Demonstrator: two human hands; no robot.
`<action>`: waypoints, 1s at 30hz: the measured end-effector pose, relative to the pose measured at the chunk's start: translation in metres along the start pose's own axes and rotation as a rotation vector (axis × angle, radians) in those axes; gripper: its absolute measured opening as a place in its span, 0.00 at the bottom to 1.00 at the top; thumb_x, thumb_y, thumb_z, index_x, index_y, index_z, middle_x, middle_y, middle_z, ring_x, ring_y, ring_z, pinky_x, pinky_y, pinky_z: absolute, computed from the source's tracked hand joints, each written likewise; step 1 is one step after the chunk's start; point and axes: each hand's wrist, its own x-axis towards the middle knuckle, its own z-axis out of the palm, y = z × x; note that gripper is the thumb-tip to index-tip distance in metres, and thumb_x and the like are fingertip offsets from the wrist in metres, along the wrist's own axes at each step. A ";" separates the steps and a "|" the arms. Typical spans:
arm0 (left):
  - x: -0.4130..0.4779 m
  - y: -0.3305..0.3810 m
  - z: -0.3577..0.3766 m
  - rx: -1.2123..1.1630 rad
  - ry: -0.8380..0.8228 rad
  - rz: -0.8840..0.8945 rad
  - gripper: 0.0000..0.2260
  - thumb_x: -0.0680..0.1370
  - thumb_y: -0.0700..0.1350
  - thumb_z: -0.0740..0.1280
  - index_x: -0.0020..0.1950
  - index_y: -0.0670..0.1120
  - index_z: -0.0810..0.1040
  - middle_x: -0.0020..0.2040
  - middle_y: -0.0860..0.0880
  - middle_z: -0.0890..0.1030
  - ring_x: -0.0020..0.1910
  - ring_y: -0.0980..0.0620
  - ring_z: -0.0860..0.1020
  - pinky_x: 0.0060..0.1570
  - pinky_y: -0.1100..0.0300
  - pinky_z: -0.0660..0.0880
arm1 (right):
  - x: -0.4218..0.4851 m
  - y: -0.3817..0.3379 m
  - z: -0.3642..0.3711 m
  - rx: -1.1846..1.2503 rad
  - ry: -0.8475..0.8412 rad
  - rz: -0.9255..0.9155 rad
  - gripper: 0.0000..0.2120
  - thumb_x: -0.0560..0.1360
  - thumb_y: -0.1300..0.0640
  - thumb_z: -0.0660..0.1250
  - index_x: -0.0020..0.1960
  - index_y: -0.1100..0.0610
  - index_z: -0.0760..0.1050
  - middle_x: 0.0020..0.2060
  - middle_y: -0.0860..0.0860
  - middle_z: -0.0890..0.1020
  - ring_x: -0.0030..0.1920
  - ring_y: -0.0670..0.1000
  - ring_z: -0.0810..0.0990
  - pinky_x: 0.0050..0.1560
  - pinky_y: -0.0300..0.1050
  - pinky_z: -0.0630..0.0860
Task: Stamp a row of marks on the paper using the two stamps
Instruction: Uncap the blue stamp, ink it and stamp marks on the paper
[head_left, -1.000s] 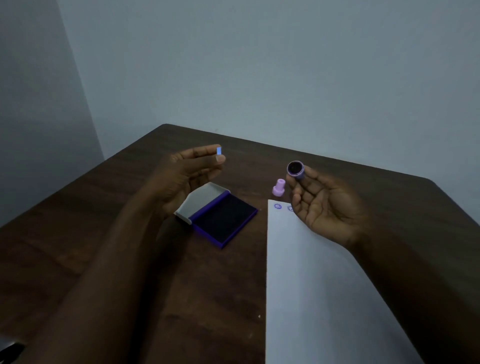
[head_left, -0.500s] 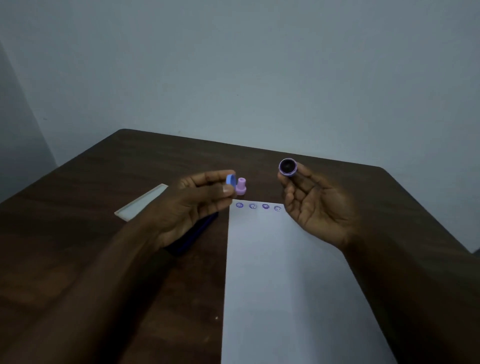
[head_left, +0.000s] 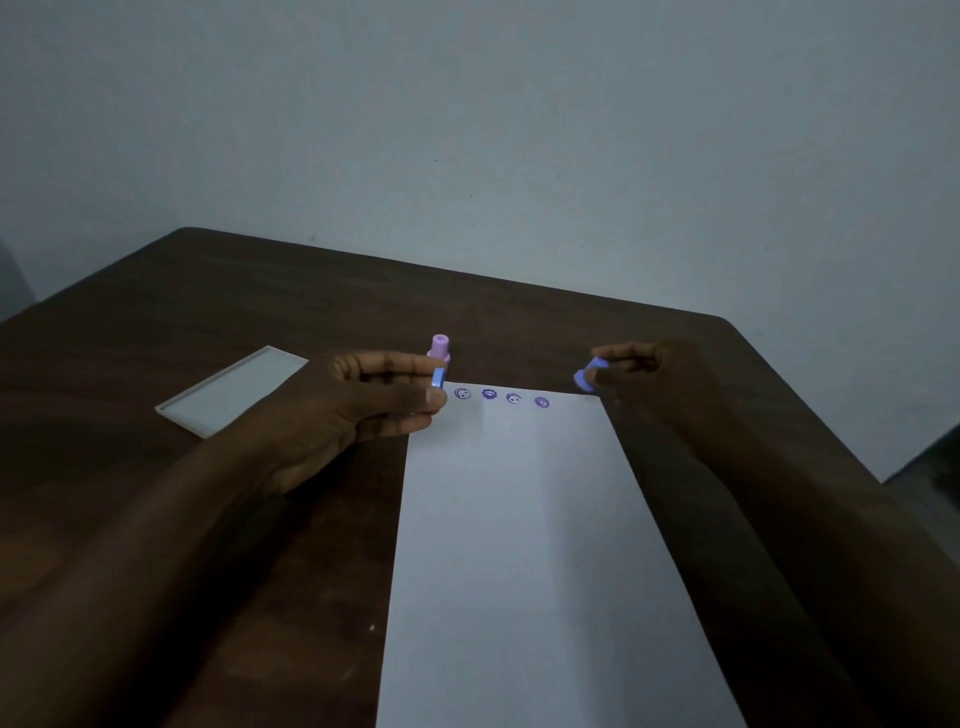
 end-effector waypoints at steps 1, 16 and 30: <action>0.000 0.000 0.000 0.007 0.000 0.005 0.16 0.53 0.45 0.76 0.40 0.50 0.88 0.43 0.49 0.88 0.40 0.55 0.86 0.34 0.66 0.80 | 0.001 0.003 0.004 -0.026 -0.001 -0.014 0.13 0.70 0.59 0.75 0.54 0.58 0.82 0.41 0.52 0.86 0.33 0.37 0.80 0.38 0.24 0.74; -0.001 0.001 -0.001 0.028 0.034 -0.001 0.14 0.60 0.41 0.73 0.44 0.49 0.85 0.42 0.51 0.88 0.40 0.55 0.86 0.36 0.65 0.81 | 0.008 0.017 0.023 -0.208 -0.064 -0.139 0.15 0.70 0.58 0.75 0.56 0.55 0.83 0.44 0.47 0.83 0.44 0.43 0.80 0.41 0.21 0.69; -0.002 0.003 0.000 0.032 0.028 -0.005 0.15 0.60 0.40 0.72 0.46 0.49 0.84 0.41 0.53 0.88 0.39 0.57 0.86 0.35 0.66 0.81 | 0.002 0.024 0.031 -0.299 -0.013 -0.216 0.10 0.71 0.56 0.75 0.51 0.55 0.85 0.39 0.34 0.85 0.32 0.28 0.75 0.38 0.20 0.67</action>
